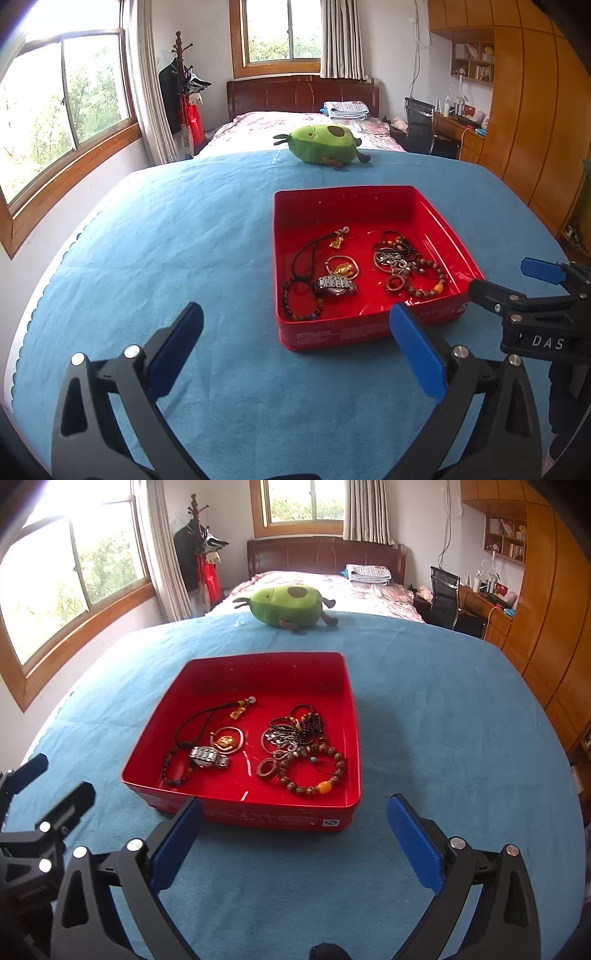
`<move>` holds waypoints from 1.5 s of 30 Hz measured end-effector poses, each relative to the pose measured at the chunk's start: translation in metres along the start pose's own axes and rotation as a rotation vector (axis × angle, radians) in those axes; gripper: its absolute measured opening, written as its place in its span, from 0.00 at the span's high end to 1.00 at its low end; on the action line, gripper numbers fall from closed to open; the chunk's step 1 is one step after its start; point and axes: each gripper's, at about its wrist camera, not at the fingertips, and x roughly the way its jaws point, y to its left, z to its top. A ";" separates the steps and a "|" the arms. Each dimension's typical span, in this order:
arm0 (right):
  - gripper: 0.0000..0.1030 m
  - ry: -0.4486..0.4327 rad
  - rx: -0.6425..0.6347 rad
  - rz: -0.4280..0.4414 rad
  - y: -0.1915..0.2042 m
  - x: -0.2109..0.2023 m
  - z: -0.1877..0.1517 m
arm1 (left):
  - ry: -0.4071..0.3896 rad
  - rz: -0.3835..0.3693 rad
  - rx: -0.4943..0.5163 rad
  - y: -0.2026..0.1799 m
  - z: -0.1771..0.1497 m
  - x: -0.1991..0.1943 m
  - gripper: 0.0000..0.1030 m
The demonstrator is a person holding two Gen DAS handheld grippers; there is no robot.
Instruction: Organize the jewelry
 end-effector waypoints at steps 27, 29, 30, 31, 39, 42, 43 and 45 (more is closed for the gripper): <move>0.04 0.052 0.009 -0.028 -0.001 0.016 -0.009 | 0.090 0.025 -0.052 0.022 0.000 0.037 0.03; 0.04 0.054 0.011 -0.028 -0.001 0.018 -0.009 | 0.089 0.023 -0.050 0.022 0.000 0.037 0.03; 0.04 0.056 0.011 -0.030 -0.002 0.018 -0.009 | 0.089 0.023 -0.050 0.022 0.001 0.036 0.03; 0.04 0.056 0.012 -0.030 -0.002 0.018 -0.009 | 0.089 0.023 -0.049 0.022 0.000 0.036 0.03; 0.04 0.055 0.008 -0.032 -0.002 0.019 -0.009 | 0.096 0.019 -0.042 0.021 0.000 0.035 0.03; 0.04 0.057 0.008 -0.032 -0.002 0.020 -0.010 | 0.096 0.019 -0.041 0.021 0.000 0.035 0.03; 0.04 0.057 0.007 -0.033 -0.001 0.020 -0.010 | 0.096 0.019 -0.040 0.021 0.000 0.035 0.03; 0.04 0.057 0.005 -0.036 -0.001 0.020 -0.010 | 0.097 0.018 -0.039 0.021 0.000 0.035 0.03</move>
